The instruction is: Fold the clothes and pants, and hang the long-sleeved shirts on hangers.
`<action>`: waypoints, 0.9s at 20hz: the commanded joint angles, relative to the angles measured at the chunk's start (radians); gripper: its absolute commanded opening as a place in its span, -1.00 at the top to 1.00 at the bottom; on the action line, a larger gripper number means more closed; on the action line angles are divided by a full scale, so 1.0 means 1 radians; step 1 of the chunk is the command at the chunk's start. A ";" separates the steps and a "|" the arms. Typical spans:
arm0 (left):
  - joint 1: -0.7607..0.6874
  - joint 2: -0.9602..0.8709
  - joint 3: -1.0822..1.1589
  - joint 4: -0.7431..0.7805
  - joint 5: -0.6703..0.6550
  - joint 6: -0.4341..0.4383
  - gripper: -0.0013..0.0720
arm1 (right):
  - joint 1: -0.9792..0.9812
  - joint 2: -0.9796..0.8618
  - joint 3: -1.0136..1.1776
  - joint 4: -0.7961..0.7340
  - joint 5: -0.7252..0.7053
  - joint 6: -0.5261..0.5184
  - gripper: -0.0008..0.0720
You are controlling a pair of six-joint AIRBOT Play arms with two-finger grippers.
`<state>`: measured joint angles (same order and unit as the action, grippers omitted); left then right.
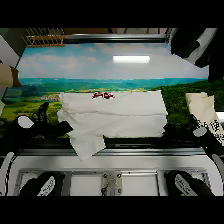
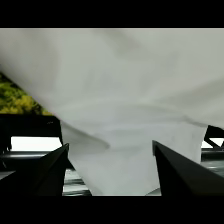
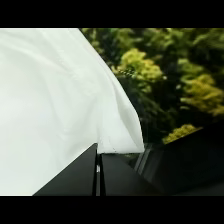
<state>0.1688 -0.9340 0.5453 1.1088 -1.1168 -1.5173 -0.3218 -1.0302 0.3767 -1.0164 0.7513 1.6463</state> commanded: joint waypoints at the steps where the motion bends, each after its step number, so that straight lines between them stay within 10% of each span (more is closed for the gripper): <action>1: 0.066 0.078 -0.154 -0.004 0.003 -0.001 -0.53 | 0.001 -0.001 0.000 0.001 0.000 0.000 0.95; 13: -0.224 -0.115 -0.155 -0.038 0.140 -0.028 -0.53 | 0.001 -0.001 0.000 0.012 0.012 0.000 0.95; 14: -0.244 -0.142 -0.135 -0.038 0.140 -0.028 -0.42 | 0.001 0.001 0.000 0.012 0.013 0.000 0.95; 17: -0.267 -0.173 -0.092 -0.029 0.098 -0.028 0.94 | 0.000 0.002 0.009 0.007 0.032 -0.002 0.95; 18: -0.263 -0.164 -0.079 -0.016 0.070 -0.028 0.94 | -0.003 0.002 0.022 0.005 0.050 -0.024 0.95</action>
<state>-0.0711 -1.0737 0.4274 1.0744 -0.9981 -1.5436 -0.3218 -1.0298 0.3824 -1.0077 0.7742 1.6421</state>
